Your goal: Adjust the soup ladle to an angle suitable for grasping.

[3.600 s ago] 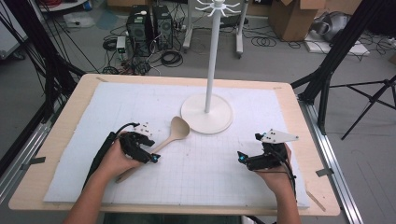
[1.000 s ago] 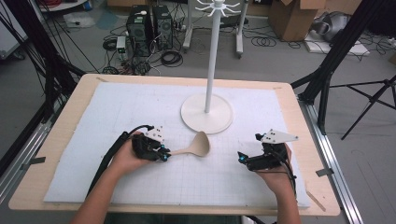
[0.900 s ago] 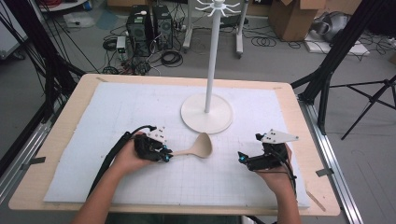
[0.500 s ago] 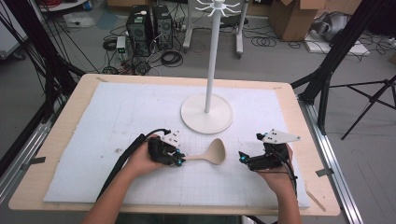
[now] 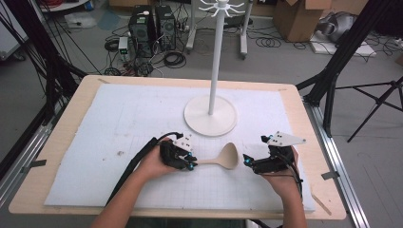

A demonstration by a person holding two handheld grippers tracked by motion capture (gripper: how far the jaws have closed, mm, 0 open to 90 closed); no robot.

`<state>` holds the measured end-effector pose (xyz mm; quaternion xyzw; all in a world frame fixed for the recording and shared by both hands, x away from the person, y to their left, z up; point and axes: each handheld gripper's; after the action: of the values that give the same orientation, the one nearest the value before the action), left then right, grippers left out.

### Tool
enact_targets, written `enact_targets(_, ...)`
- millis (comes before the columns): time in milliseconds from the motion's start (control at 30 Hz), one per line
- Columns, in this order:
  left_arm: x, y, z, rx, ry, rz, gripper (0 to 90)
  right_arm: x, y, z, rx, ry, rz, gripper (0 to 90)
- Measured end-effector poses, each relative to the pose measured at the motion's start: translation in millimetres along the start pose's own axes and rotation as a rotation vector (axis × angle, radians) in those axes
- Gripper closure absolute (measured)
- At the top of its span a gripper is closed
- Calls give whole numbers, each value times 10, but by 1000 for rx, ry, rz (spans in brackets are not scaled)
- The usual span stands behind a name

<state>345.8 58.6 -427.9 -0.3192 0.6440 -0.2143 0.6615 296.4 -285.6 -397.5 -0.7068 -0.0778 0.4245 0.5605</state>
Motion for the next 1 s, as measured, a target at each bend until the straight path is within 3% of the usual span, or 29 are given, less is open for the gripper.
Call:
enact_targets(133, -79, 5, 8, -22, -15, -17, 590, -10, -2, -3, 1, 2, -5, 3)
enact_targets(233, -204, 54, 20, -47, -34, -32, 487, -26, -5, -2, -1, 1, -9, 3)
enact_targets(333, -377, 137, 38, -72, -53, -67, 438, -28, -4, -3, 1, 1, -10, 3)
enact_targets(567, -841, 339, 26, -98, -107, -149, 364, -20, -6, 5, -3, 1, -7, 3)
enact_targets(800, -1176, 611, -12, -148, -167, -171, 295, -21, -7, 3, 1, -2, -6, 2)
enact_targets(1000, -1431, 876, -37, -202, -234, -244, 230, -20, -6, 5, -1, 2, -2, 3)
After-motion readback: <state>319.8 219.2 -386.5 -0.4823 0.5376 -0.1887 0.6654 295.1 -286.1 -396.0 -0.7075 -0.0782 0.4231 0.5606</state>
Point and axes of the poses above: each handheld gripper's, and its own axes: x roughly forward along the jaws, y roughly out of its underside, z roughly to its left
